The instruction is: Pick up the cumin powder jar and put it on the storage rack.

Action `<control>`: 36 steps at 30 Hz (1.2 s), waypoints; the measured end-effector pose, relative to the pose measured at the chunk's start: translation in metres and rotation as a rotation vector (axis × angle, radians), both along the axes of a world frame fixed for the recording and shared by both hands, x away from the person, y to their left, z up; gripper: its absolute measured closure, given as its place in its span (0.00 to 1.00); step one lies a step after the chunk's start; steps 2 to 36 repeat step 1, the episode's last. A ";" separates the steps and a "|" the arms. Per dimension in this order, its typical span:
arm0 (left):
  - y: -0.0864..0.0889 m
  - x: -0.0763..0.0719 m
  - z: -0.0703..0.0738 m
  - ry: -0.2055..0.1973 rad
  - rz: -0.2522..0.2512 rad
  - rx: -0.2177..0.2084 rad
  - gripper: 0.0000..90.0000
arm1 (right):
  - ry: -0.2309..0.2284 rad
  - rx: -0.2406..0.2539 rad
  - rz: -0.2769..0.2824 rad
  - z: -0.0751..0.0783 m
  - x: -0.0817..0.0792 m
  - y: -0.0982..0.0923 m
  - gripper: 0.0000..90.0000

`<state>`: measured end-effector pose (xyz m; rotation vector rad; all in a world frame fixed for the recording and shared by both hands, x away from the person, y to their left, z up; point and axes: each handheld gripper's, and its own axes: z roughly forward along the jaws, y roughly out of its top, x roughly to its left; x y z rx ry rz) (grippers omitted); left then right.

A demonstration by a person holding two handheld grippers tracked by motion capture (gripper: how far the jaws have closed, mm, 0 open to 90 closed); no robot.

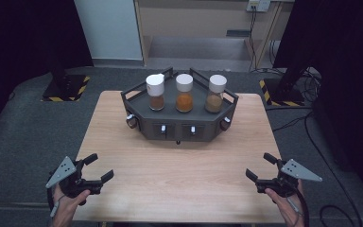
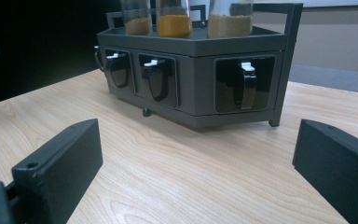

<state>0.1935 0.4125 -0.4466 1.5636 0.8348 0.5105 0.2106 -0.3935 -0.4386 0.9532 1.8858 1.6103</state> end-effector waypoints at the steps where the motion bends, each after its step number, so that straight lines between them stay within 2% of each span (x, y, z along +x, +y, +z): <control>1: 0.000 0.000 0.000 0.000 0.001 0.001 0.03 | 0.000 0.001 0.001 0.000 0.000 0.000 0.02; 36: 0.000 0.000 0.000 0.000 0.001 0.001 0.03 | 0.000 0.001 0.001 0.000 0.000 0.000 0.02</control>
